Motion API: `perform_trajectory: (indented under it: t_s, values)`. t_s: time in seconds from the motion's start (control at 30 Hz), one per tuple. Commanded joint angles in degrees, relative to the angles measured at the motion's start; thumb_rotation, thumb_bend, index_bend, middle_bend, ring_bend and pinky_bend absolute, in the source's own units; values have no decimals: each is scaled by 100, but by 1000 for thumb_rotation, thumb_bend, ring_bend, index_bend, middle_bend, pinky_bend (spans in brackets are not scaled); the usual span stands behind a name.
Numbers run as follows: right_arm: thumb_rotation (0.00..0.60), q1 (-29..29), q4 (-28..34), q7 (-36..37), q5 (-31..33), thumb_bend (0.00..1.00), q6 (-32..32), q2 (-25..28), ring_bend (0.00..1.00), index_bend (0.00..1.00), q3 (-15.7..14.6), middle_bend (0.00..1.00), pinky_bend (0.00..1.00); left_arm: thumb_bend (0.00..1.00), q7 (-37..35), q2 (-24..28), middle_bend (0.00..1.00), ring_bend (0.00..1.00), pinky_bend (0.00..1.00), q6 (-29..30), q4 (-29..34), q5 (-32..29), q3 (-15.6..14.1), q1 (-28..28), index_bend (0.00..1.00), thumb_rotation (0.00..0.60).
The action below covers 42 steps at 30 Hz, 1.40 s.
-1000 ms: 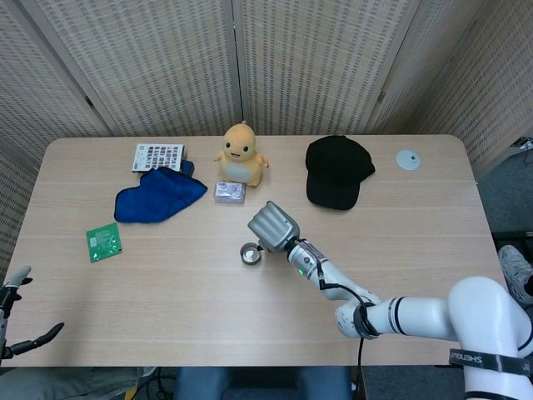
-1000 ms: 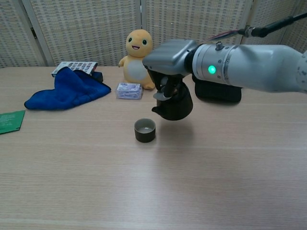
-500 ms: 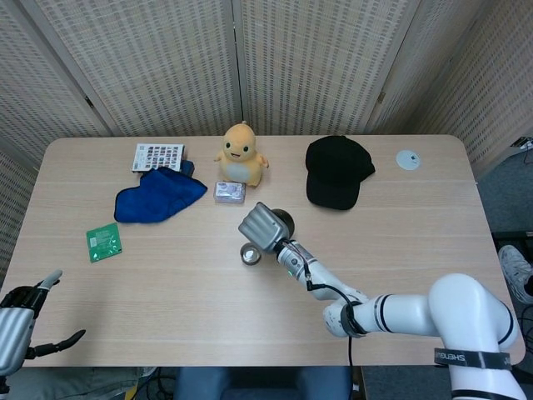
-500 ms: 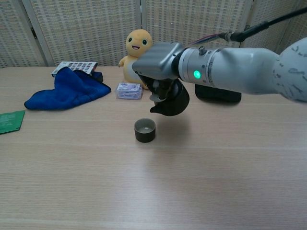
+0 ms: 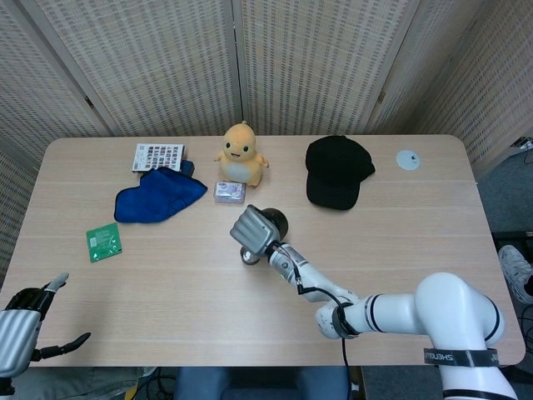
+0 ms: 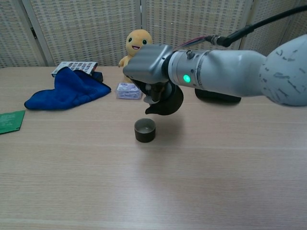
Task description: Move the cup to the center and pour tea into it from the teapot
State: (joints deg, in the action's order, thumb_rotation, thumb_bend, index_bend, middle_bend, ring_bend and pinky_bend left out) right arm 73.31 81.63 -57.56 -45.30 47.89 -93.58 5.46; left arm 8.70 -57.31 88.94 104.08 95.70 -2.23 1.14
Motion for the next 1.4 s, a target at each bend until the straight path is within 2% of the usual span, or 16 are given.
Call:
perform_trajectory:
  t_s: [0.03,1.4]
  values:
    - [525,38,-7,-53,27,383,18,-24,962,1000,-36,973,537,70,-9,-5,221,299,205,11,-9,-6,-9,9,92,252]
    - [537,342,-44,-643,197,383,255,-137,974,1000,-292,973,537,70,-39,-16,221,299,205,94,-37,-17,-56,13,92,249]
